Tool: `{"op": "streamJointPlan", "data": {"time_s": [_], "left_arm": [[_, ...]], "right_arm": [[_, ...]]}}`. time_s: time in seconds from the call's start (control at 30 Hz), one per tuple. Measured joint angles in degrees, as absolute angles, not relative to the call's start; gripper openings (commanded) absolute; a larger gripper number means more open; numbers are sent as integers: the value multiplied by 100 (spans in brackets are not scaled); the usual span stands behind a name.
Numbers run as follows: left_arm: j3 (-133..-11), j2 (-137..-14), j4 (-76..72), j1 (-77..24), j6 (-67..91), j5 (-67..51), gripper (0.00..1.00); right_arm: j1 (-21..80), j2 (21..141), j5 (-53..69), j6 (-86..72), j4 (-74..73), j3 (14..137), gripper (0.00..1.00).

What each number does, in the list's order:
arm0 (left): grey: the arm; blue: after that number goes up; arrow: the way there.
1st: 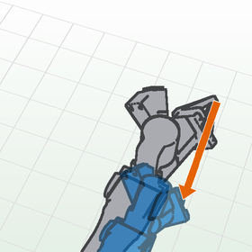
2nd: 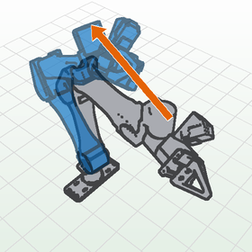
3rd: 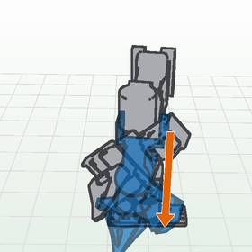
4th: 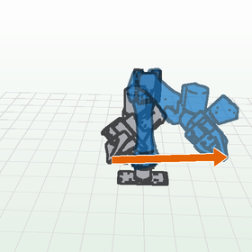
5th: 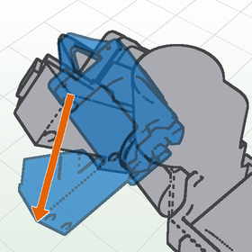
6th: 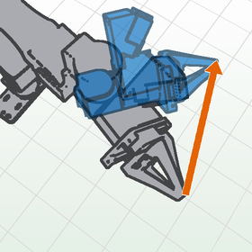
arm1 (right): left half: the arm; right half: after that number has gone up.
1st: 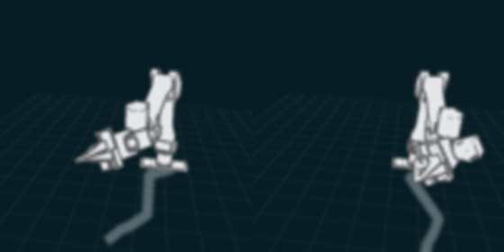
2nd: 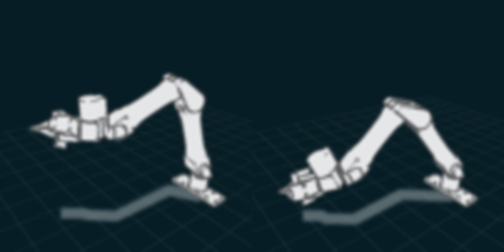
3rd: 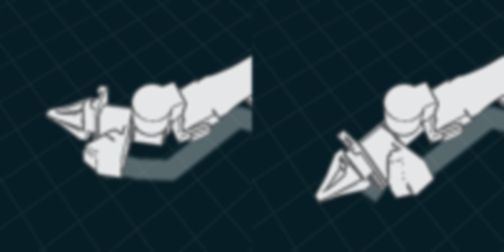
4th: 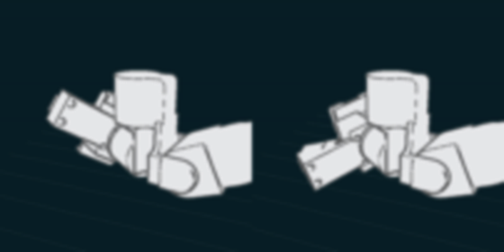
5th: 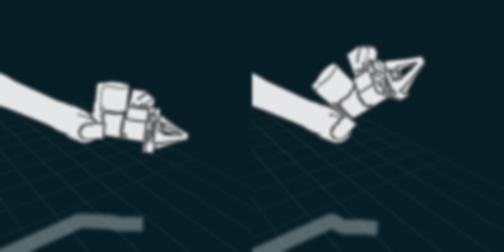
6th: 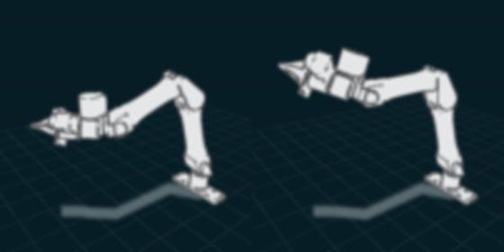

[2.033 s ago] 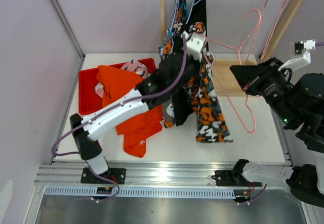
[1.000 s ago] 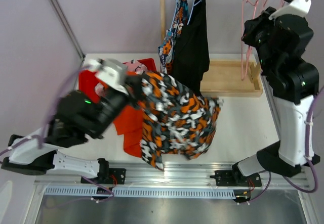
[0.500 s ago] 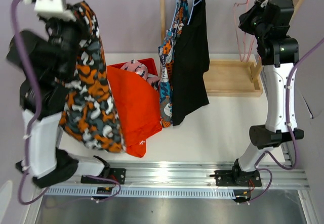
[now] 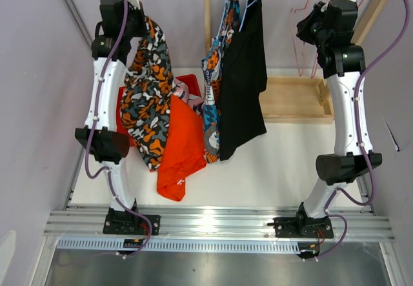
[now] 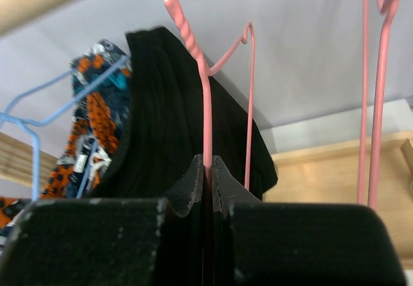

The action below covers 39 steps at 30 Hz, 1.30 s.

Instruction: Remove the shorts from the hanger

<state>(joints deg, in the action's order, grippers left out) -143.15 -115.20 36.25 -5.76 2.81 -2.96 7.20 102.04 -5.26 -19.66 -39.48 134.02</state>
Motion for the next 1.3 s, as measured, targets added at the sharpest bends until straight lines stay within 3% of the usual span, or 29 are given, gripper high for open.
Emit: {"op": "streamJointPlan", "data": {"time_s": [0.17,0.5,0.53,0.57,0.6,0.7,0.73,0.77,0.8,0.83,0.9,1.0,1.3], "left_arm": [[-13690,-11719,3380,-292,523,-438,0],[-10379,-11067,2469,-189,913,283,5],[-10217,-11015,2467,-187,980,357,10],[-10084,-10960,2477,-185,1061,436,32],[-9950,-10892,2456,-183,1129,499,47],[-9520,-10600,2462,-178,1382,661,73],[-9384,-10508,2432,-178,1474,709,99],[-9170,-10331,2453,-178,1518,755,99],[-9037,-10210,2447,-178,1621,790,99],[-8873,-10040,2456,-178,1656,812,99],[-8718,-9786,2482,-178,1680,845,99],[-8689,-9351,2550,-174,1708,891,99],[-9174,-7907,2842,-174,1688,823,99]], "right_arm": [[711,10256,-523,-1955,-3907,13222,0],[624,10405,-508,-1940,-3844,13358,0],[622,10394,-508,-1940,-3813,13336,0],[620,10385,-508,-1940,-3782,13303,0],[617,10379,-508,-1940,-3760,13270,0],[613,10324,-513,-1927,-3719,13159,0],[613,10289,-521,-1920,-3715,13122,0],[611,10243,-537,-1918,-3712,13074,4],[609,10189,-554,-1914,-3715,13019,19],[607,10136,-569,-1916,-3732,12971,55],[596,10009,-624,-1890,-3750,12849,86],[567,9821,-720,-1824,-3798,12700,99],[502,9087,-888,-1874,-3922,12407,99]]}}
